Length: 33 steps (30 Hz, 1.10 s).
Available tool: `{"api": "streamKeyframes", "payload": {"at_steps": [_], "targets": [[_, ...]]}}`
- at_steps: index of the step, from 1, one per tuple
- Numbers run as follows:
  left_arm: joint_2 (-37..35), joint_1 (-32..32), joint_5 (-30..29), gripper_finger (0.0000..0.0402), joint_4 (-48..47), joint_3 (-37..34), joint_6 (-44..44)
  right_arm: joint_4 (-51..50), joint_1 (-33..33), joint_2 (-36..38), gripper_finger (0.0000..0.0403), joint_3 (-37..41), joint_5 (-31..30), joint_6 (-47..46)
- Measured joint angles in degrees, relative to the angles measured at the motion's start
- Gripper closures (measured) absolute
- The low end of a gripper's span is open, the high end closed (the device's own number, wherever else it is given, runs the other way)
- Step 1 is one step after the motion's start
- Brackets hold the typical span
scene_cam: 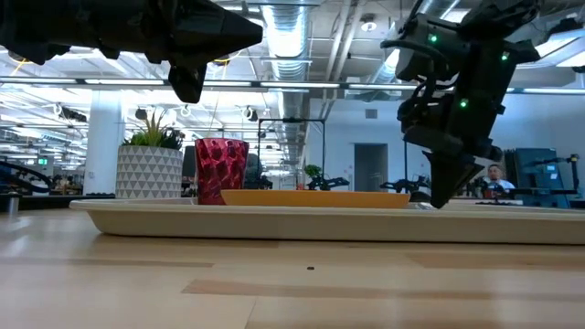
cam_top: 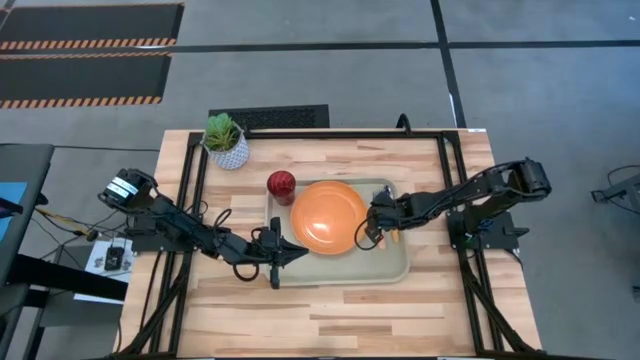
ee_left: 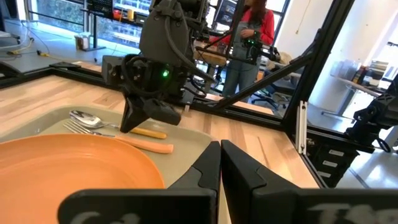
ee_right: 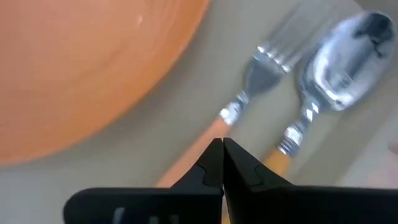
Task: Pick and place plate/cup/fork/spoon on tray
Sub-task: Put the orange fork on the gray serving tray between the orange plate and the yellow spoon
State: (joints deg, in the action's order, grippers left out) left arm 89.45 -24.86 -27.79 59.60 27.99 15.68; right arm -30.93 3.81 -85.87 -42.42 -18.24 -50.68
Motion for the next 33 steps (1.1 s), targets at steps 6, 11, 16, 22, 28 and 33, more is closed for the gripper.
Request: {"api": "streamKeyframes", "payload": {"at_steps": [6,11,16,22,28,33], "targets": [[0.0,0.0,0.0,0.0401,-0.29,0.0,-0.02,-3.87,-0.63,-0.71,0.0388,-0.6,4.07,-0.73],[0.0,0.0,0.01,0.0401,-0.3,0.0,-0.02,-3.2,-0.59,-3.12,0.0386,-0.65,7.17,-1.33],[0.0,0.0,0.0,0.0401,-0.33,0.0,-0.02,-2.18,-0.41,-4.28,0.0384,-0.89,7.34,-1.37],[0.0,0.0,0.0,0.0401,-0.38,0.0,-0.02,-0.96,-0.43,-3.81,0.0385,-0.69,6.52,-1.32],[0.02,0.0,0.0,0.0401,-0.38,0.0,-0.02,-0.34,-0.54,-3.8,0.0384,-0.65,5.56,-0.87],[0.0,0.0,0.0,0.0401,-0.36,0.0,-0.02,0.5,-0.54,-3.8,0.0385,-0.6,5.06,-0.82]]}}
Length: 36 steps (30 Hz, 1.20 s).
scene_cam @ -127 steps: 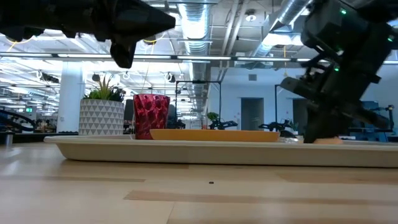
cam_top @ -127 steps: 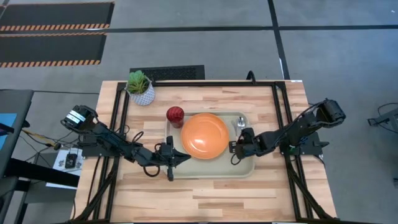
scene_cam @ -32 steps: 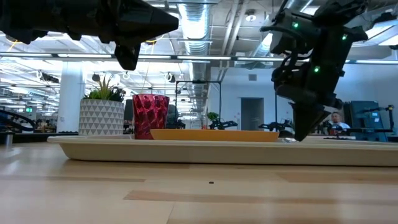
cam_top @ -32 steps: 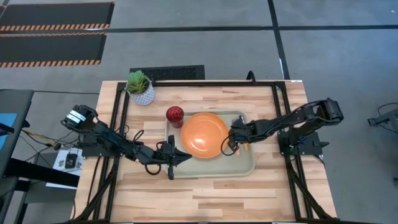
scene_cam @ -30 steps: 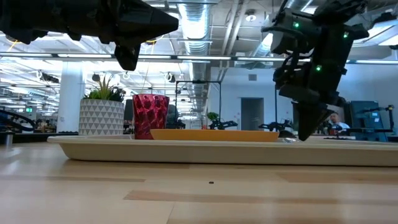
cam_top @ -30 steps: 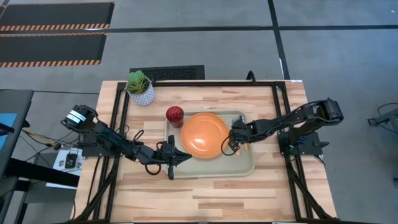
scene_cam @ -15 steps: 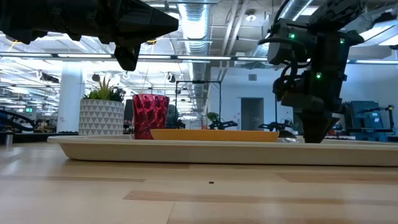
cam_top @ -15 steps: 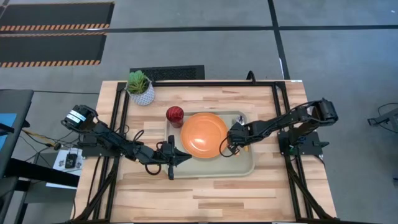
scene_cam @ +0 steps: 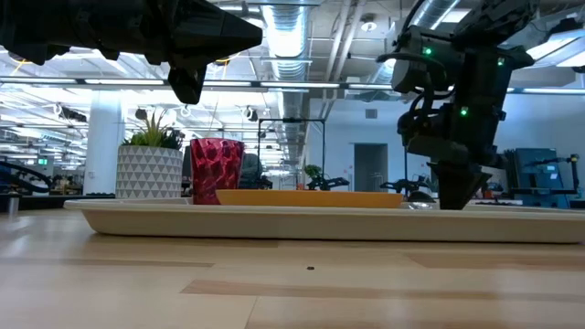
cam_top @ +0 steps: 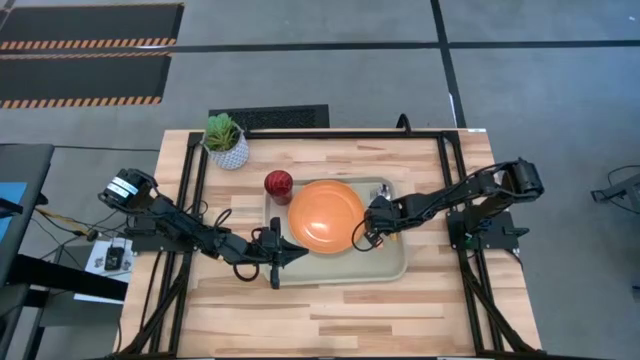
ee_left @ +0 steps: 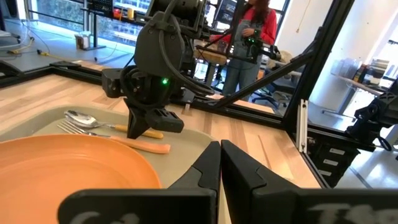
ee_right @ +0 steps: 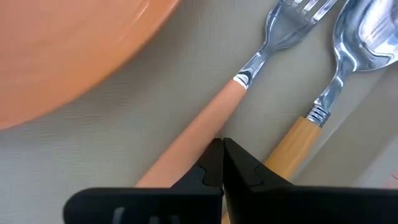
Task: Pick and place plate/cup/fork/spoon on tray
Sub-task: Put the orange fork on the gray serving tray between the orange plate and the yellow spoon, then adjust the gray serving tray
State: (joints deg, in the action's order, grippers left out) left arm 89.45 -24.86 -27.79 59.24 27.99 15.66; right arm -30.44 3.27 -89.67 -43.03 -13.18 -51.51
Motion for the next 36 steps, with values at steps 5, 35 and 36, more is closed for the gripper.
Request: {"api": "streamKeyframes", "payload": {"at_steps": [5,35,36], "targets": [[0.0,0.0,0.0,0.0402,-0.02,0.0,0.0,0.94,0.0,0.0,0.0384,0.0,-0.01,0.17],[0.02,0.0,0.07,0.0401,-0.9,0.0,-0.24,1.96,-6.15,1.05,0.0387,-0.11,-5.03,8.49],[0.02,-0.02,0.07,0.0402,-1.04,0.0,-0.24,2.04,-6.45,1.01,0.0388,-0.09,-5.04,8.58]]}}
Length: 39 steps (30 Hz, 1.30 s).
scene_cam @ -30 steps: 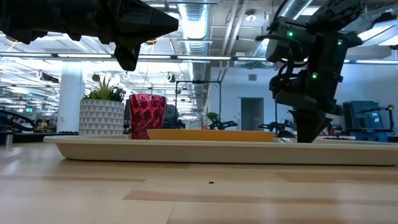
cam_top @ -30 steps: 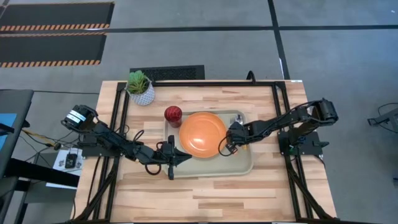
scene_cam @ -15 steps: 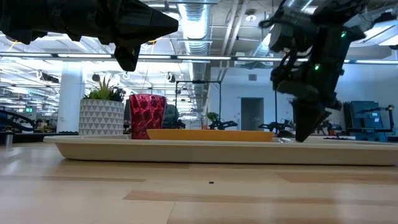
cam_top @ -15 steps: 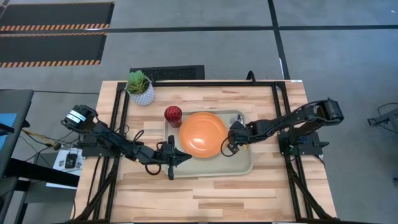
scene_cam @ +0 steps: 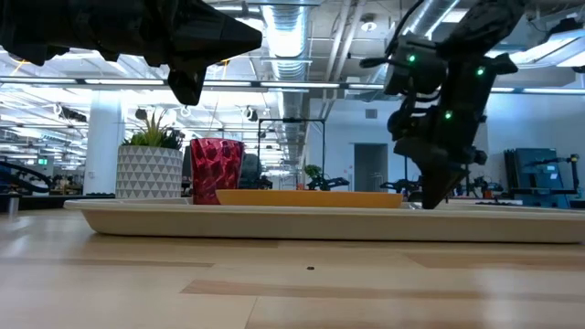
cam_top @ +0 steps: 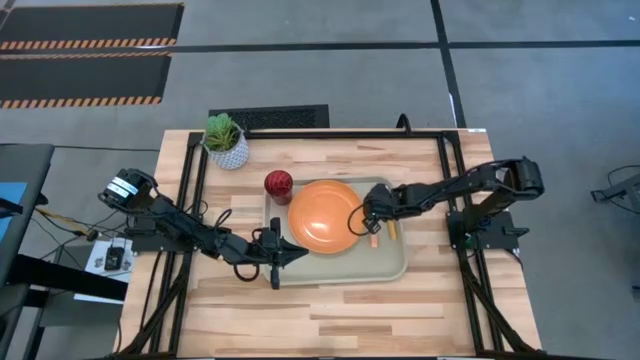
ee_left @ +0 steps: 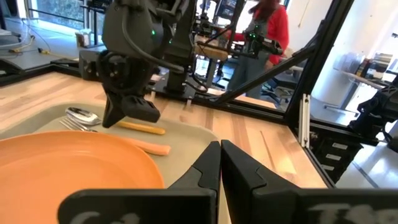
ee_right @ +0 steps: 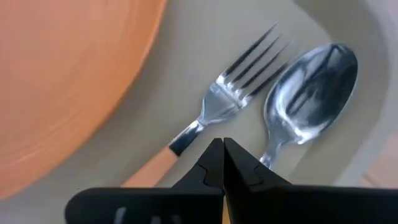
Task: Pick and place plate/cup/fork/spoon on tray
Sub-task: Adjust the gray serving tray
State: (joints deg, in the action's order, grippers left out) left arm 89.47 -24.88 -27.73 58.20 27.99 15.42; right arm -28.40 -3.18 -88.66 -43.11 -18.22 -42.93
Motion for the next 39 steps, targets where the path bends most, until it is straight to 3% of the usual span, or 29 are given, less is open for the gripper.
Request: {"api": "streamKeyframes", "payload": {"at_steps": [22,39], "targets": [[-0.02,0.01,-0.2,0.0401,-0.26,0.0,0.15,5.0,-0.83,-3.48,0.0387,-0.11,1.12,2.28],[-0.02,0.01,-0.34,0.0402,-0.61,0.0,0.09,3.5,0.47,-0.13,0.0383,0.09,0.05,2.35]]}}
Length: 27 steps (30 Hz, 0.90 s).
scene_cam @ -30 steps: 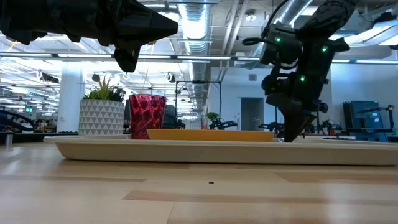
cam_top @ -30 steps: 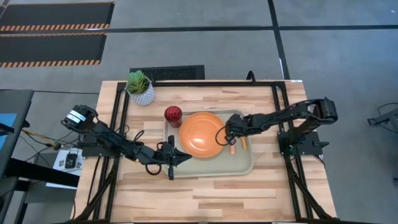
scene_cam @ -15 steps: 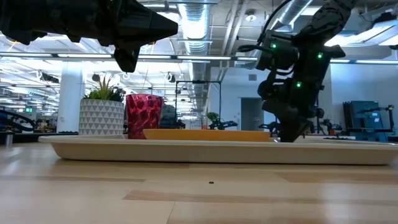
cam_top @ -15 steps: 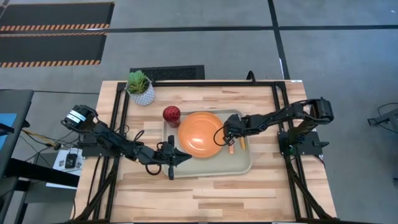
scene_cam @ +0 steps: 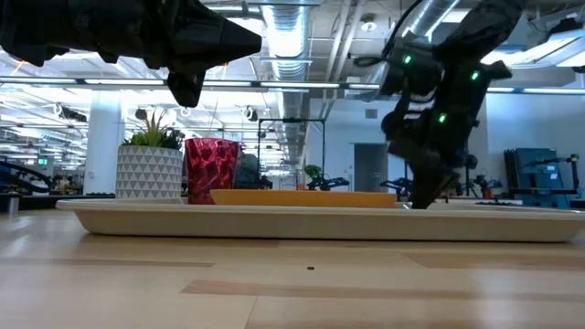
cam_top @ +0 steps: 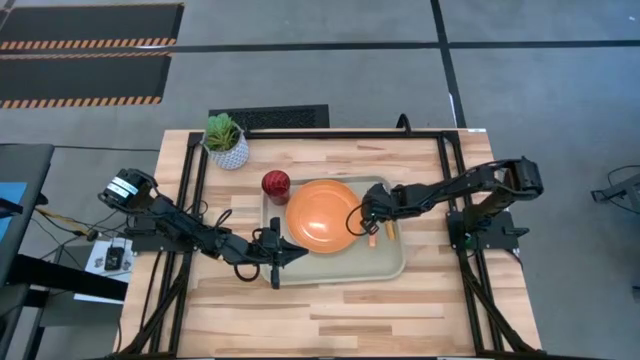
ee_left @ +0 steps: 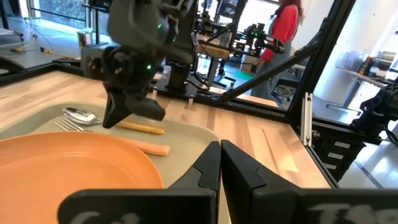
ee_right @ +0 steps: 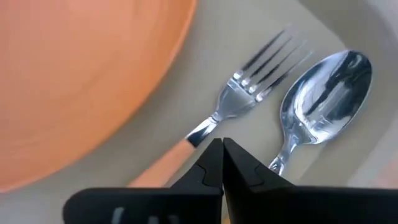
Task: Pick and place plate/cup/fork/spoon on tray
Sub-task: Adjust the gray serving tray
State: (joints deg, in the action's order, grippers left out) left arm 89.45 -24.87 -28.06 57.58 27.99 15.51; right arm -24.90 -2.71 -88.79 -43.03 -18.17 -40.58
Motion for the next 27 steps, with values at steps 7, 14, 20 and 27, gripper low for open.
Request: {"api": "streamKeyframes", "payload": {"at_steps": [7,14,20,27], "targets": [[-7.59,-1.62,0.05,0.0401,-11.22,0.01,-0.64,-8.72,8.78,7.38,0.0388,-0.07,0.79,-2.19],[-15.62,-6.03,-5.36,0.0401,-22.93,0.02,-0.73,-10.37,25.61,4.28,0.0389,-0.09,4.37,-8.88],[-16.34,-7.94,-6.99,0.0401,-25.91,0.02,-0.21,-10.47,31.65,0.98,0.0389,-0.09,4.67,-13.79],[-16.33,-8.16,-7.31,0.0401,-27.5,0.02,0.86,-10.24,34.72,0.35,0.039,-0.96,7.13,-17.05]]}}
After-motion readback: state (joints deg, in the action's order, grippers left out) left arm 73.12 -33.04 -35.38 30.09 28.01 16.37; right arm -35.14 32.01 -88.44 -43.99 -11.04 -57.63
